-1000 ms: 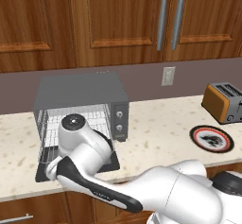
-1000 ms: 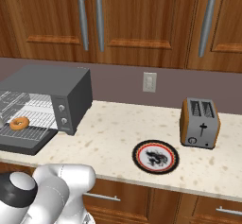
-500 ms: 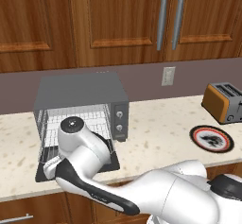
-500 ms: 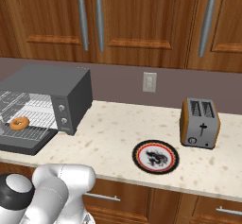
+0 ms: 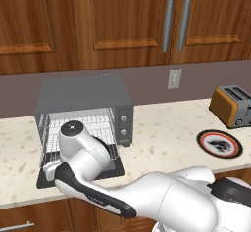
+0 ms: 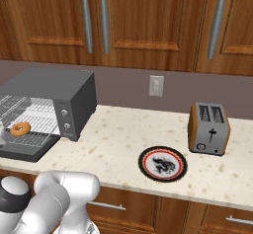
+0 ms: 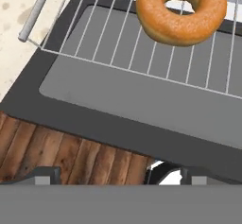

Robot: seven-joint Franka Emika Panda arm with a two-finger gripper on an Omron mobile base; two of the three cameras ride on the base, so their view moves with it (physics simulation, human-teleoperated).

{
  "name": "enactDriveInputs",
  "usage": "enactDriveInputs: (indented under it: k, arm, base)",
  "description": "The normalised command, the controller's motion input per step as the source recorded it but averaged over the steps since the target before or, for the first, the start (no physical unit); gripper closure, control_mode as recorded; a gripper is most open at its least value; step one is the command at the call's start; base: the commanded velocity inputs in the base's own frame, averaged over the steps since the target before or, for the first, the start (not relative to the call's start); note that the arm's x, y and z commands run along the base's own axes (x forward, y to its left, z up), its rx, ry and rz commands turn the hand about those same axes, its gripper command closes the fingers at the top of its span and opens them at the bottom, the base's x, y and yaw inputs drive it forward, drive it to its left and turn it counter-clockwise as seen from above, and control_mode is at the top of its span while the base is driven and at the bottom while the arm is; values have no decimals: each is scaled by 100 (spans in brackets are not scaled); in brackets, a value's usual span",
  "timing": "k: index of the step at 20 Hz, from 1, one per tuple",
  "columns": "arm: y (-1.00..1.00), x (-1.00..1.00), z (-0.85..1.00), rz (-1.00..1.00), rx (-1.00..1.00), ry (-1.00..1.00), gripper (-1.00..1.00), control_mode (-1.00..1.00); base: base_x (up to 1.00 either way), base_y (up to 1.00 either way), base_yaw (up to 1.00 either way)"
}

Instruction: Pick up the bagel from the plate, place it on the toaster oven rack, close the door, and set the timer.

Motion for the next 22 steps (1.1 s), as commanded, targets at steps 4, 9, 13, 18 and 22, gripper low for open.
enactDriveInputs:
  k: [4,9,13,18,22]
  arm:
    - [0,23,-12,-11,0,3,-100,-100]
    - [0,20,-18,-10,0,6,-100,-100]
    - [0,20,-18,-9,0,5,-100,-100]
    - [0,24,-14,-8,0,4,-100,-100]
    - [0,24,-15,-8,0,2,-100,-100]
  base:
    - [0,0,0]
    - [0,0,0]
    - [0,0,0]
    - [0,0,0]
    - [0,0,0]
